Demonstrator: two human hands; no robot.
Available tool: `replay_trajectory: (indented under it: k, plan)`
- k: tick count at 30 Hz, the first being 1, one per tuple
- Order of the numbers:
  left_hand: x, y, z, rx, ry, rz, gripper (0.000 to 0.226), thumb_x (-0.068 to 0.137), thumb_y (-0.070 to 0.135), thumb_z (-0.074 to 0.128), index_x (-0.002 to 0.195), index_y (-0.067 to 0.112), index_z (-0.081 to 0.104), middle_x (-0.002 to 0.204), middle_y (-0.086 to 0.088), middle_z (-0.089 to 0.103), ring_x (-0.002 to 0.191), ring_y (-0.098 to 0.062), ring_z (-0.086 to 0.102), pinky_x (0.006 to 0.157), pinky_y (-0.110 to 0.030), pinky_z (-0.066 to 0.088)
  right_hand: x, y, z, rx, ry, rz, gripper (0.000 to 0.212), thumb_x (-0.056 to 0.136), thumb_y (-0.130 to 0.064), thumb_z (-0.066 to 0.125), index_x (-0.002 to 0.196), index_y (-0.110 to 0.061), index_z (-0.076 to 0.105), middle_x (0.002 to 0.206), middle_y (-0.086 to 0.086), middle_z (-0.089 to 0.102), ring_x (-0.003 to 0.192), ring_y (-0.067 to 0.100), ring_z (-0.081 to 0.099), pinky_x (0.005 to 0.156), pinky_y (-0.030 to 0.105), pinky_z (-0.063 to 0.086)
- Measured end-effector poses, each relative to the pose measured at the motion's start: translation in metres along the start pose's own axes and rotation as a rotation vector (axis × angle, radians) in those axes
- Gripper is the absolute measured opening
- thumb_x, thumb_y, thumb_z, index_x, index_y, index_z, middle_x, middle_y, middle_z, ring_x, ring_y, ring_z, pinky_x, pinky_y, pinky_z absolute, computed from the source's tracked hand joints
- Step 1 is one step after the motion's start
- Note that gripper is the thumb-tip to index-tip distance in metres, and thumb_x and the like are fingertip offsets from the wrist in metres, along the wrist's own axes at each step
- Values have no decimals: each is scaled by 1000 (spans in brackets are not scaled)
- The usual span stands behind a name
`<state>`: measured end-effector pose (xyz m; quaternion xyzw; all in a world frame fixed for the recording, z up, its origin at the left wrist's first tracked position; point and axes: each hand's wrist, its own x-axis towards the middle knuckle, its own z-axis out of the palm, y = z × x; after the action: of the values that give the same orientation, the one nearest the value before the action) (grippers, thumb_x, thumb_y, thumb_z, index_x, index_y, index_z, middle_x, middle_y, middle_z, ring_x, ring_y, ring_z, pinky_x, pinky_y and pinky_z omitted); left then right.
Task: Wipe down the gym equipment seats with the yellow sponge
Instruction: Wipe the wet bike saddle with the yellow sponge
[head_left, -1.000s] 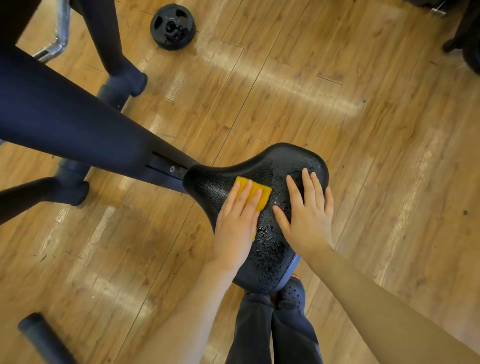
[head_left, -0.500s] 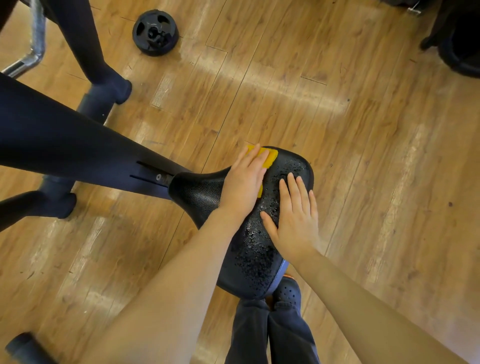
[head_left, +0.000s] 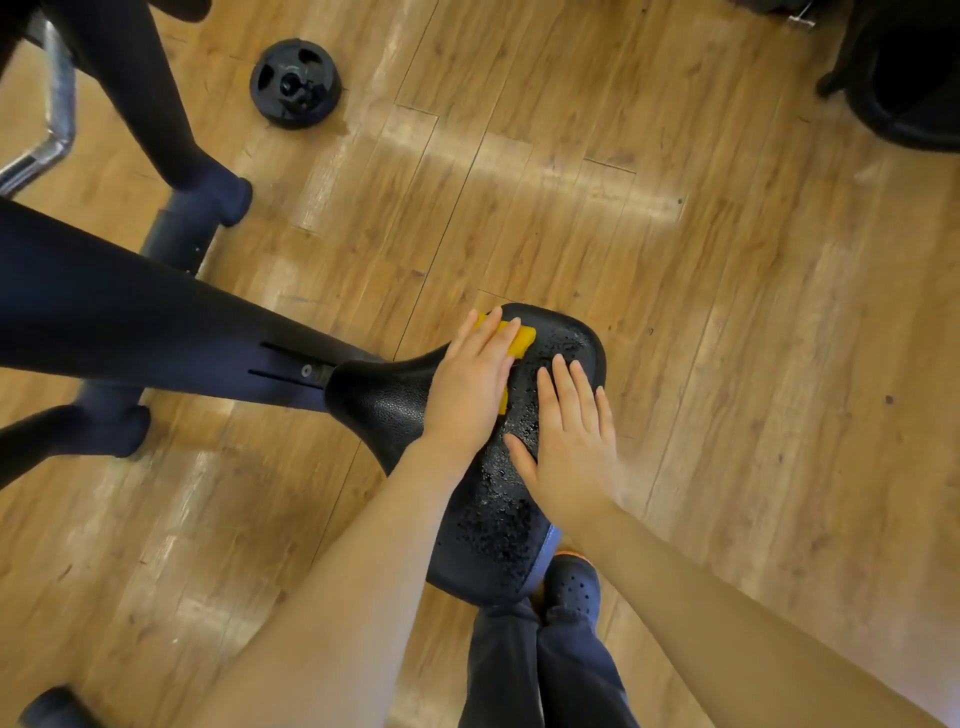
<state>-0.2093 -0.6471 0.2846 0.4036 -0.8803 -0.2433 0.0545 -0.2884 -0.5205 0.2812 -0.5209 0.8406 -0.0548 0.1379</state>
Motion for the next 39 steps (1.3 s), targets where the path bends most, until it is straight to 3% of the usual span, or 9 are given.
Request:
replay_trajectory:
  k: [4, 8, 12, 15, 19, 25, 31, 36, 39]
  plan:
    - [-6, -5, -10, 90, -52, 35, 47, 101, 32, 36, 145, 17, 41, 154, -7, 33, 144, -27, 26, 106, -45, 38, 1, 3, 0, 17, 10, -14, 76, 93, -58, 28, 148, -7, 31, 157, 11, 24, 147, 24, 15, 117, 45, 16]
    - [-39, -25, -26, 162, -5, -23, 51, 101, 38, 25, 147, 19, 38, 156, -6, 31, 144, -24, 26, 110, -45, 32, 0, 3, -3, 45, 11, -16, 75, 94, -59, 28, 148, -8, 32, 157, 9, 26, 146, 24, 17, 117, 44, 17]
    - [-47, -49, -37, 173, -24, -98, 47, 101, 32, 30, 144, 16, 43, 152, -8, 37, 140, -25, 35, 110, -46, 33, 3, -1, -6, 94, 28, 11, 74, 95, -57, 26, 147, -6, 31, 155, 11, 30, 145, 26, 20, 118, 41, 11]
    - [-43, -61, -37, 189, -28, -93, 43, 101, 26, 38, 140, 13, 48, 147, -9, 44, 133, -28, 42, 107, -46, 36, 5, -9, -7, 142, 68, 55, 71, 94, -54, 29, 146, -6, 33, 153, 12, 34, 144, 27, 24, 117, 45, 17]
    - [-36, -71, -32, 213, -3, -106, 48, 100, 34, 27, 131, 13, 56, 138, -9, 54, 126, -27, 50, 110, -45, 32, 16, -26, -8, 207, 194, 108, 64, 94, -49, 36, 144, -8, 38, 150, 11, 39, 141, 27, 28, 114, 48, 24]
    - [-38, -75, -26, 209, 15, -93, 48, 99, 35, 26, 130, 14, 57, 128, -4, 61, 123, -22, 52, 111, -42, 31, 50, -66, -13, 259, 258, 118, 58, 96, -41, 36, 143, -8, 40, 151, 11, 38, 142, 27, 28, 117, 46, 20]
    - [-37, -79, -28, 172, 17, -61, 48, 98, 35, 29, 129, 12, 58, 126, -7, 62, 122, -25, 54, 110, -44, 35, 83, -89, -3, 173, 103, 242, 52, 97, -37, 50, 142, -12, 43, 153, 10, 34, 146, 27, 17, 119, 45, 6]
    - [-40, -84, -31, 161, -20, -20, 50, 99, 36, 27, 135, 14, 53, 136, -8, 56, 130, -25, 47, 113, -44, 30, 69, -87, 2, 248, 210, 184, 44, 88, -12, 66, 129, -2, 56, 137, 19, 52, 135, 38, 38, 114, 53, 25]
    - [-42, -82, -34, 148, -26, 57, 43, 100, 28, 35, 138, 15, 50, 143, -8, 49, 136, -25, 41, 115, -43, 27, 49, -76, 3, 259, 240, 169, 42, 85, -7, 69, 126, -2, 59, 136, 18, 53, 133, 38, 42, 110, 54, 34]
